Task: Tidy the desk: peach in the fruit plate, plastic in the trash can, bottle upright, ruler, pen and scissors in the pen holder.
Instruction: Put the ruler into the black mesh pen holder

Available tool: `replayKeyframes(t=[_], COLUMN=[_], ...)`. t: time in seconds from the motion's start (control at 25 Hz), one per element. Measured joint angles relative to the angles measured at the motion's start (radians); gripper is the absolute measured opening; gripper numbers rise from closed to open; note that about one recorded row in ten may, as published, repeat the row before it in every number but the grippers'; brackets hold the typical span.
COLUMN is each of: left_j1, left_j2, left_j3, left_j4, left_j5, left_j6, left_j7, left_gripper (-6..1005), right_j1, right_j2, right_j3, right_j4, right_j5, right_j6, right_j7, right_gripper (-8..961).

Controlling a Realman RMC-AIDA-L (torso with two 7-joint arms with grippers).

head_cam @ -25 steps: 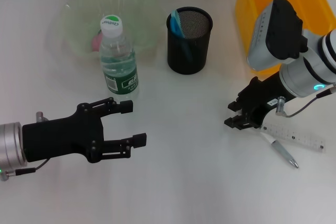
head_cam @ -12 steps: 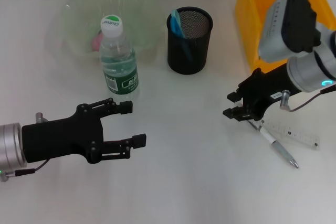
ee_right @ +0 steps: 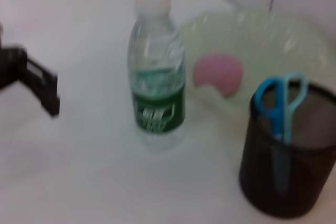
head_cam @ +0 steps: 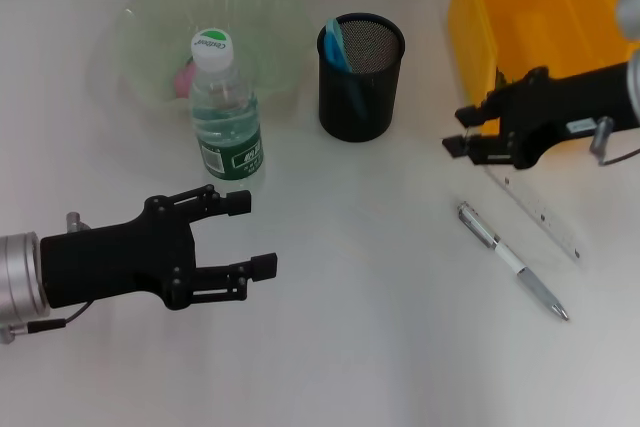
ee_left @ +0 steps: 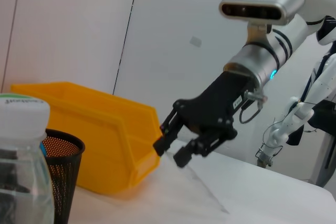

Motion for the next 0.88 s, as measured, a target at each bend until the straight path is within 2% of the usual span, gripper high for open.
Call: replayKeyframes(t=[0.04, 0.24, 0.36, 0.56, 0.6, 0.64, 0.72, 0.76, 0.8, 0.84, 0.88], left_j1=[-0.001, -0.005, -0.006, -0.008, -0.008, -0.009, -0.009, -0.01, -0.011, -0.011, -0.011], left_j2=[0.0, 0.0, 0.0, -0.001, -0.001, -0.001, -0.001, -0.001, -0.002, -0.001, -0.001], left_j3=[0.0, 0.0, 0.0, 0.0, 0.0, 0.0, 0.0, 0.0, 0.0, 0.0, 0.0], left_j4=[0.001, 0.002, 0.002, 0.001, 0.001, 0.001, 0.0, 0.0, 0.001, 0.001, 0.001], left_j5=[0.0, 0.0, 0.0, 0.0, 0.0, 0.0, 0.0, 0.0, 0.0, 0.0, 0.0], left_j6=[0.0, 0.0, 0.0, 0.0, 0.0, 0.0, 0.0, 0.001, 0.003, 0.004, 0.005], left_j7=[0.0, -0.002, -0.002, -0.002, -0.002, -0.002, -0.002, -0.002, -0.002, -0.002, -0.002], left_gripper=[859, 859, 859, 859, 859, 859, 859, 859, 859, 859, 859], right_j1=[0.0, -0.023, -0.029, -0.036, -0.034, -0.034, -0.023, -0.009, 0.032, 0.032, 0.061], right_j2=[0.0, -0.003, -0.003, -0.001, -0.001, -0.001, 0.0, 0.001, 0.001, 0.001, 0.001], right_j3=[0.0, 0.125, 0.14, 0.161, 0.158, 0.158, 0.15, 0.147, 0.145, 0.145, 0.145], right_j4=[0.0, -0.007, -0.008, 0.034, 0.083, 0.083, 0.15, 0.201, 0.306, 0.306, 0.375], right_j5=[0.0, 0.143, 0.184, 0.369, 0.494, 0.494, 0.622, 0.684, 0.791, 0.791, 0.844], right_j6=[0.0, -0.032, -0.023, 0.03, 0.081, 0.081, 0.134, 0.161, 0.196, 0.196, 0.209], right_j7=[0.0, -0.054, -0.068, -0.132, -0.186, -0.186, -0.259, -0.299, -0.374, -0.374, -0.423], right_gripper=[358, 358, 358, 357, 357, 357, 357, 357, 357, 357, 357])
